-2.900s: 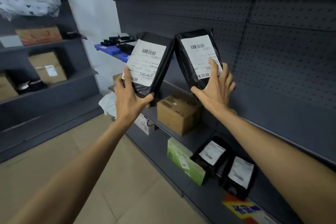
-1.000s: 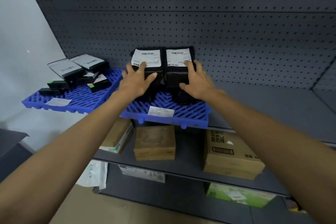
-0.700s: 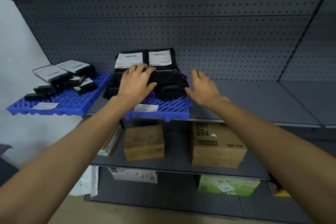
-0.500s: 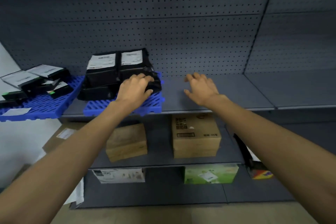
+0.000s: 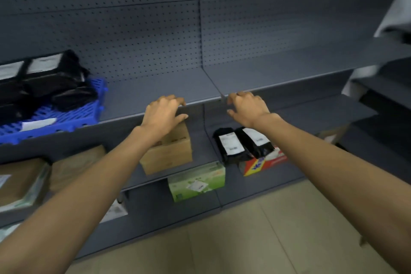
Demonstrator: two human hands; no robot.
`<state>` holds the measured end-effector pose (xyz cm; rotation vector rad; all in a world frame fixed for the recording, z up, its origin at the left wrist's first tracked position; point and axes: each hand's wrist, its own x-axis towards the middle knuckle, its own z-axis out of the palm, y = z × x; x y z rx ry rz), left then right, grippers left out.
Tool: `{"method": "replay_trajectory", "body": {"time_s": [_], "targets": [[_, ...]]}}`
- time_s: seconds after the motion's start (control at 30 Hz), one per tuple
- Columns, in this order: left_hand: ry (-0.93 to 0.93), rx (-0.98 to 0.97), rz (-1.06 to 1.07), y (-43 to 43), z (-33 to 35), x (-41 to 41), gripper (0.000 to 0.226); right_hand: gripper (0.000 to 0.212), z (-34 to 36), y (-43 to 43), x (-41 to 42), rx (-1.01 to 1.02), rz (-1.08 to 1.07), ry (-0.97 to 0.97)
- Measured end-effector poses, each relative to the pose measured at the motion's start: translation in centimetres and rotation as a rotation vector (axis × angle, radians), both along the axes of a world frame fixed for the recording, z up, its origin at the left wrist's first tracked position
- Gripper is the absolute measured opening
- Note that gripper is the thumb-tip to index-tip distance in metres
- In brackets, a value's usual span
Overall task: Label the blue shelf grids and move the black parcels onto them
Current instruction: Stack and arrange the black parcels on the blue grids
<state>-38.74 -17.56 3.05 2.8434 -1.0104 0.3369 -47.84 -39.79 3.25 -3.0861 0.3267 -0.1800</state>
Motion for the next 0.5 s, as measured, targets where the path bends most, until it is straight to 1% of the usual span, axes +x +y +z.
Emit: {"method": "replay_trajectory", "body": {"time_s": [0.17, 0.27, 0.4, 0.5], "targets": [[0.075, 0.017, -0.064, -6.7, -3.4, -4.4, 0.035, 0.036, -3.3, -6.4, -6.2, 0.036, -0.088, 0.064], [0.116, 0.034, -0.102, -9.8, -5.9, -5.7, 0.033, 0.036, -5.6, -9.1, -8.6, 0.062, -0.131, 0.102], [0.178, 0.048, -0.147, -13.3, -9.7, -6.0, 0.031, 0.039, -9.6, -12.1, -9.9, 0.112, -0.174, 0.16], [0.259, 0.051, -0.167, -15.6, -13.5, -5.1, 0.029, 0.04, -13.4, -13.9, -9.7, 0.149, -0.197, 0.221]]}}
